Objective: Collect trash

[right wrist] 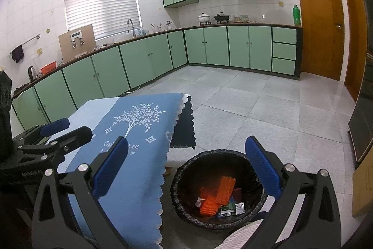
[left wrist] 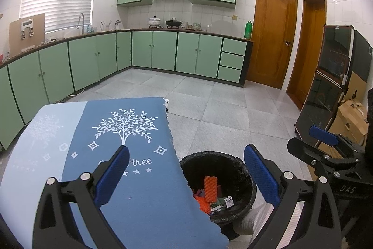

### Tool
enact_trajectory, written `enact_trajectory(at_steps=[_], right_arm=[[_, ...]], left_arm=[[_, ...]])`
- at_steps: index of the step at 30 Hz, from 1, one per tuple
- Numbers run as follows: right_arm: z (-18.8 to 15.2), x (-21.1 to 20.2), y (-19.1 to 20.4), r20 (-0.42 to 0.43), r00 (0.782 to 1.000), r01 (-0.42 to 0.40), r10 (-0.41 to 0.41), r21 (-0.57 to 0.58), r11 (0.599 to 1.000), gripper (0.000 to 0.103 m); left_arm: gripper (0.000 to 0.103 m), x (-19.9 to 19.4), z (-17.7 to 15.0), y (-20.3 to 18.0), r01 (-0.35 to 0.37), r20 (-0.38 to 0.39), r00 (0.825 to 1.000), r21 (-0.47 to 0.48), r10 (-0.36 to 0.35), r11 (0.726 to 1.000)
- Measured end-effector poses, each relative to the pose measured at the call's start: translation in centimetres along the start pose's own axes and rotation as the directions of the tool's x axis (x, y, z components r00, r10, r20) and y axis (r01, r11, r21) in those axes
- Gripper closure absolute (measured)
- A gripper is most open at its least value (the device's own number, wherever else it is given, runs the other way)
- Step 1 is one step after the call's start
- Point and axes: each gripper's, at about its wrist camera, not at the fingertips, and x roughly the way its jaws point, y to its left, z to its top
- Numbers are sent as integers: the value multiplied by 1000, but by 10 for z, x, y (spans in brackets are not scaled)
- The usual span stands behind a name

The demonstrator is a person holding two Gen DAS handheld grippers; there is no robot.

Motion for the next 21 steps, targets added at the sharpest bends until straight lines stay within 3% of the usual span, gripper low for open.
enact_trajectory(at_steps=[21], right_arm=[[0, 0, 4, -3, 1000, -5, 5, -8, 1000, 5]], left_arm=[[6, -1, 0, 0, -3, 2, 1000, 5, 3, 1000]])
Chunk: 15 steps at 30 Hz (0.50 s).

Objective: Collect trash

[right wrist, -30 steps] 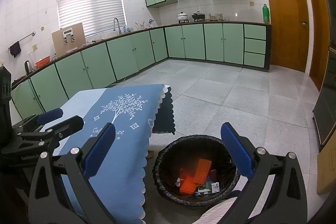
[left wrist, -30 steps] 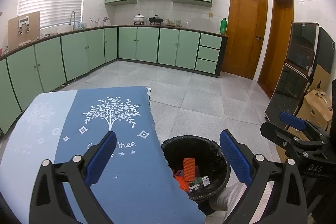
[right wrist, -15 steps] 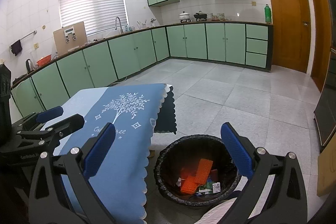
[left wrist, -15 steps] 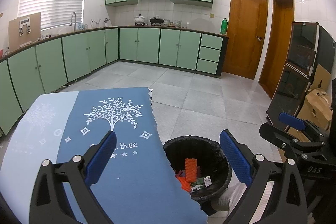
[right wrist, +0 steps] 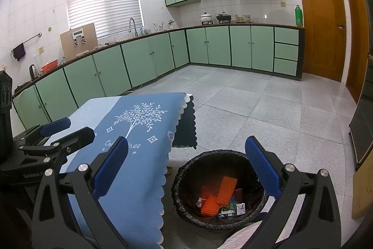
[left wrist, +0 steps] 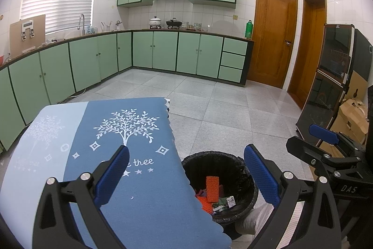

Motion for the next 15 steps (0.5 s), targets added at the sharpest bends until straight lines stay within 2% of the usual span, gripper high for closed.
enact_trajectory(at_steps=[15], right_arm=[[0, 0, 1, -1, 1000, 0, 0, -1, 1000, 5]], left_arm=[[6, 0, 0, 0, -1, 1, 1000, 2, 1, 1000]])
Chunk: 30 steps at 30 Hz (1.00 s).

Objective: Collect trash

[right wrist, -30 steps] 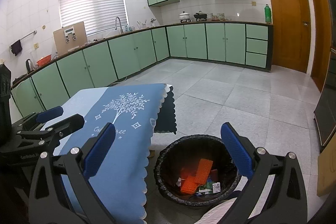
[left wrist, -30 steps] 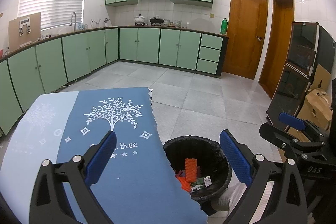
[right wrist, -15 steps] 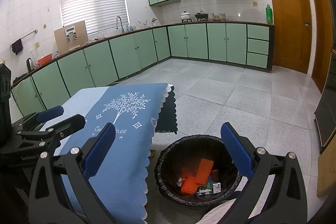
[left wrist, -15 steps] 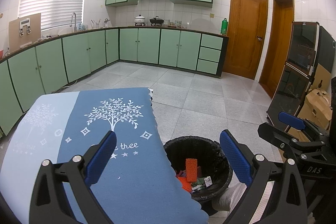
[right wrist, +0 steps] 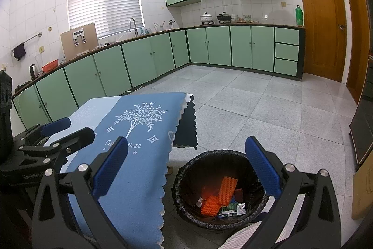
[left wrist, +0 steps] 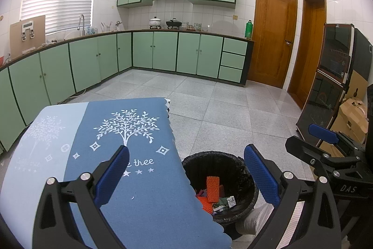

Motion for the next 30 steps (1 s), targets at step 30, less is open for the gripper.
enact_trajectory(at_steps=[30], right_arm=[[0, 0, 2, 0, 1000, 0, 0, -1, 1000, 5]], left_arm=[[6, -1, 1, 2, 0, 1, 1000, 2, 0, 1000]])
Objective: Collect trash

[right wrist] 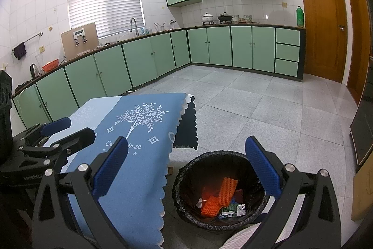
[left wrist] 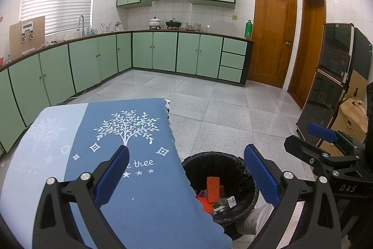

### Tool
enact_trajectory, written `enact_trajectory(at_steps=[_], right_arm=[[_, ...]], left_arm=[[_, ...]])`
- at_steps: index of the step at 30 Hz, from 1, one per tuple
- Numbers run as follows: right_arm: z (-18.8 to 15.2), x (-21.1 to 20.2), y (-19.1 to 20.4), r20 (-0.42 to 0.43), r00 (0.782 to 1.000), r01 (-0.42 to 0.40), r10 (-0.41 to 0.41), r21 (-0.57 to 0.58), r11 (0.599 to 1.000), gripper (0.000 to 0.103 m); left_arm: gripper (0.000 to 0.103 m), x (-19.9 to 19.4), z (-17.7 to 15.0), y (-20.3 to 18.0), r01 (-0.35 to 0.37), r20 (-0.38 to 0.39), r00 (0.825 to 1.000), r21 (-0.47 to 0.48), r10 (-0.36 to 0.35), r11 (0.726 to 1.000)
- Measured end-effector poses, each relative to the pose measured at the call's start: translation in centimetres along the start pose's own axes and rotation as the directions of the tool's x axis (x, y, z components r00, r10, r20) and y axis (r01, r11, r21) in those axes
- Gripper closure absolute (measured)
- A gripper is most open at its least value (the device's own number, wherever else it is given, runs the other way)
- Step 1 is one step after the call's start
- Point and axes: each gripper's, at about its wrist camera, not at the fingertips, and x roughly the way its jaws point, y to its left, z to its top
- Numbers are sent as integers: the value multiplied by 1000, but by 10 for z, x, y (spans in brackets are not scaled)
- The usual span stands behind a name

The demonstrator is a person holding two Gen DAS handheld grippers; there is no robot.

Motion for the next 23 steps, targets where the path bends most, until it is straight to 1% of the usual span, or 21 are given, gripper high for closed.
enact_trajectory(at_steps=[23], right_arm=[[1, 2, 2, -4, 1000, -1, 1, 1, 1000, 5]], left_arm=[[6, 1, 0, 0, -2, -3, 1000, -2, 2, 1000]])
